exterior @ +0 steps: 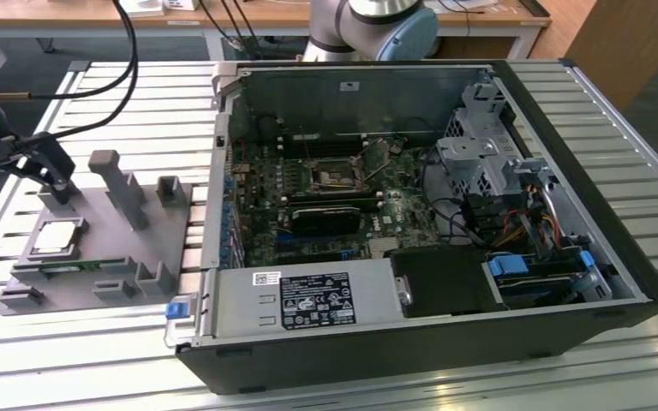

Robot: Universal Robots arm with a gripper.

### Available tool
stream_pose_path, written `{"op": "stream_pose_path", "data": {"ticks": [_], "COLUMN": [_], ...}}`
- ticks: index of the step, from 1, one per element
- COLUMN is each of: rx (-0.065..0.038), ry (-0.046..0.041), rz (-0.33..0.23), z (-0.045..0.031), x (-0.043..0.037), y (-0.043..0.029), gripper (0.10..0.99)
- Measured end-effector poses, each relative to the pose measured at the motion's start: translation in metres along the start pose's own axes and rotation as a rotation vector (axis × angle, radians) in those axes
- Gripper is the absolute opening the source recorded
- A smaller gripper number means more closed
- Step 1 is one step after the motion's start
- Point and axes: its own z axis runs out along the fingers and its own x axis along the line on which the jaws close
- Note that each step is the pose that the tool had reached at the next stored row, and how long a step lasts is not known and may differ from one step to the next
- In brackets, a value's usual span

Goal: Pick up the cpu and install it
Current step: 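Pick up the cpu and move it towards the insertion slot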

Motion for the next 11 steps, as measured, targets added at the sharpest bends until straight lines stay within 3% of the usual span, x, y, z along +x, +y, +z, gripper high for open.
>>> {"op": "stream_pose_path", "data": {"ticks": [11], "rx": [0.0], "ry": [-0.0002], "rz": [0.0], "z": [0.0041], "x": [0.0001], "y": [-0.0002], "gripper": [0.91]}}
